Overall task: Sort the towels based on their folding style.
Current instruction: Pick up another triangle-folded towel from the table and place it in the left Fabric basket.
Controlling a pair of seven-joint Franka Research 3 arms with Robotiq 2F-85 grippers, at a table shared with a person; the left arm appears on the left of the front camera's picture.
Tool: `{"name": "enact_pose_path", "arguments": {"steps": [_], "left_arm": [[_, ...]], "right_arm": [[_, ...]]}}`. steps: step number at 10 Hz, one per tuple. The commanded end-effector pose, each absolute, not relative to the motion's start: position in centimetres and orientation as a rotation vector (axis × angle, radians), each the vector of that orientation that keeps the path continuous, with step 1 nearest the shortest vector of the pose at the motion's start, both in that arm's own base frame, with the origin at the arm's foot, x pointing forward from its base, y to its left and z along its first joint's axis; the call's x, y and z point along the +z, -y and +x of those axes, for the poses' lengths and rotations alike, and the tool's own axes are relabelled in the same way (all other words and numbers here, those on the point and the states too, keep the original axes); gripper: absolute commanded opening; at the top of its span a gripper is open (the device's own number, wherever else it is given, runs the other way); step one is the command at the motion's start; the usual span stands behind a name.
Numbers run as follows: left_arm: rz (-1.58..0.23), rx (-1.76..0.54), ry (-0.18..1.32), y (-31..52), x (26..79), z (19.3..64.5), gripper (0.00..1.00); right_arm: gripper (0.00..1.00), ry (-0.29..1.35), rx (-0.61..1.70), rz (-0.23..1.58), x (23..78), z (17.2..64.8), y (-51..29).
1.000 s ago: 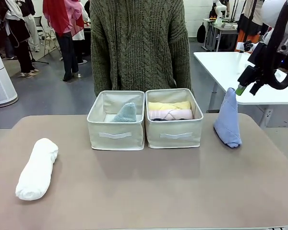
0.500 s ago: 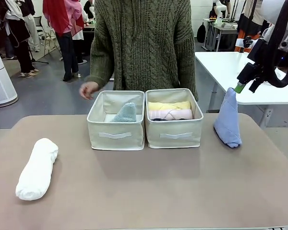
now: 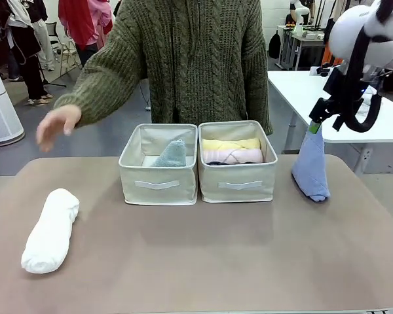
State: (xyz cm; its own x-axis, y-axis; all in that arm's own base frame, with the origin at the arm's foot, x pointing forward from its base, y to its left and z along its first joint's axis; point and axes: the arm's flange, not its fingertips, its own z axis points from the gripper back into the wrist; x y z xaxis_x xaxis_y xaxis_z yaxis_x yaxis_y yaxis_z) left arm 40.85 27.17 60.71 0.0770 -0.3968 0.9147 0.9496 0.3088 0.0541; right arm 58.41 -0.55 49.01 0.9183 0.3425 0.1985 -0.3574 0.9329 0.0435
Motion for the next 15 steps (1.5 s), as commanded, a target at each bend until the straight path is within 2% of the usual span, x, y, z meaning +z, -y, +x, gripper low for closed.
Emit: {"name": "enact_pose_path", "arguments": {"steps": [1,4,7,13,14,15], "left_arm": [[-0.682,-1.136,1.031,-27.2,60.8,40.7,1.00],[-0.682,-1.136,1.031,-27.2,60.8,40.7,1.00],[-0.682,-1.136,1.031,-27.2,60.8,40.7,1.00],[-0.682,-1.136,1.031,-27.2,60.8,40.7,1.00],[-0.682,-1.136,1.031,-27.2,60.8,40.7,1.00],[-0.682,-1.136,1.031,-27.2,60.8,40.7,1.00]], "right_arm": [[1.00,0.204,0.320,-0.007,48.6,60.2,-0.2],[1.00,0.203,0.270,-0.037,47.0,63.3,0.5],[1.00,0.164,0.270,0.023,45.5,66.1,1.6],[1.00,0.067,0.315,0.132,44.2,67.1,2.2],[0.40,0.053,0.317,0.133,44.2,67.1,2.2],[0.40,0.038,0.319,0.149,44.2,67.0,2.2]]}}
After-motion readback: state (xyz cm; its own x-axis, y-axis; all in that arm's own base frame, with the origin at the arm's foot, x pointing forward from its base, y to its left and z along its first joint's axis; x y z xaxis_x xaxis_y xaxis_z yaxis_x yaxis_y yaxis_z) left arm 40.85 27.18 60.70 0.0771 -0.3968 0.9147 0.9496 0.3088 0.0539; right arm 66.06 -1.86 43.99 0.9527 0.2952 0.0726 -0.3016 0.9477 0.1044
